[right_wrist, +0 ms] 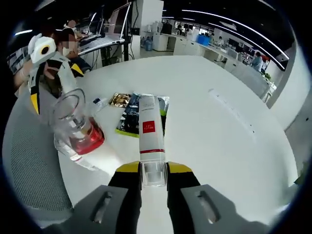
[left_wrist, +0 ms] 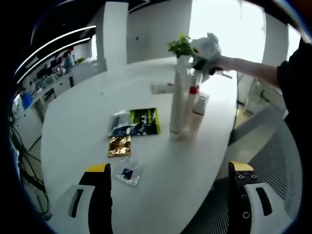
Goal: Arrange the skincare products in the storage area until every visible bottle or jar stands upright without overlapping.
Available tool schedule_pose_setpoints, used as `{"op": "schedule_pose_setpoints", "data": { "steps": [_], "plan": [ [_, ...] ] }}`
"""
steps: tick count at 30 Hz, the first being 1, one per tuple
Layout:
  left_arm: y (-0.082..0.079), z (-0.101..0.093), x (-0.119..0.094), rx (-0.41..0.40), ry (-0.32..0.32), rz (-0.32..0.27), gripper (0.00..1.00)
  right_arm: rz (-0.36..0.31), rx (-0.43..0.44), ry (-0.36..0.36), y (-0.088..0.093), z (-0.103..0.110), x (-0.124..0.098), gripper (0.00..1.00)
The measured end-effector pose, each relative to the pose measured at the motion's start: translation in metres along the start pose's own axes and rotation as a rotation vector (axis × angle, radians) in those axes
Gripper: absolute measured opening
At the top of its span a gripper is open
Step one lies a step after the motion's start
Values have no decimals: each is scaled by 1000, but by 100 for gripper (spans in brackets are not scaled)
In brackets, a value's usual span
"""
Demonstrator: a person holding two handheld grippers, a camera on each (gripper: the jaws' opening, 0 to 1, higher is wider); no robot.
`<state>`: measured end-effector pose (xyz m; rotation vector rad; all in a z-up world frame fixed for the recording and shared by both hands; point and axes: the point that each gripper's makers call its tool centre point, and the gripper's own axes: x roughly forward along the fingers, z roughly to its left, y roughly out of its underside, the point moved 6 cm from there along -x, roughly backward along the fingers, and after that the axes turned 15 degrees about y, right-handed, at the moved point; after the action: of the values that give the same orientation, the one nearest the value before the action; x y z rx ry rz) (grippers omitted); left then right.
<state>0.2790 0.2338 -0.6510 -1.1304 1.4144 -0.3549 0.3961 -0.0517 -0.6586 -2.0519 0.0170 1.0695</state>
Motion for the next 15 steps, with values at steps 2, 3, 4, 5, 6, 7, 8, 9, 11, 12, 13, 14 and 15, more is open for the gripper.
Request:
{"op": "schedule_pose_setpoints", "data": {
  "steps": [2, 3, 4, 5, 6, 7, 8, 9, 11, 12, 13, 14, 15],
  "plan": [
    [-1, -2, 0, 3, 2, 2, 97, 4, 12, 7, 3, -1, -4, 17],
    [-2, -1, 0, 8, 2, 3, 97, 5, 21, 19, 5, -1, -8, 17],
    [-2, -2, 0, 10, 3, 2, 97, 9, 28, 24, 7, 0, -11, 17],
    [-3, -3, 0, 13, 4, 1, 97, 15, 41, 30, 10, 0, -13, 17],
    [-3, -4, -1, 17, 4, 0, 97, 14, 43, 37, 11, 1, -15, 17],
    [-3, -4, -1, 20, 4, 0, 97, 20, 51, 42, 14, 1, -18, 17],
    [-4, -5, -1, 22, 2, 1, 97, 23, 57, 48, 16, 2, -20, 17],
    [-3, -4, -1, 26, 2, 1, 97, 24, 62, 52, 18, 2, -22, 17],
    [-3, -5, -2, 30, 2, 0, 97, 26, 84, 61, 23, 4, -28, 17],
    [-4, -6, -2, 32, 2, 0, 97, 29, 87, 64, 26, 5, -31, 17],
    [-4, -7, -2, 35, 2, -1, 97, 30, 89, 69, 28, 6, -34, 17],
    [-4, -8, -3, 38, 2, -1, 97, 32, 97, 75, 31, 7, -36, 17],
    [-3, -9, -3, 39, 2, -2, 97, 34, 111, 78, 33, 9, -40, 17]
  ]
}}
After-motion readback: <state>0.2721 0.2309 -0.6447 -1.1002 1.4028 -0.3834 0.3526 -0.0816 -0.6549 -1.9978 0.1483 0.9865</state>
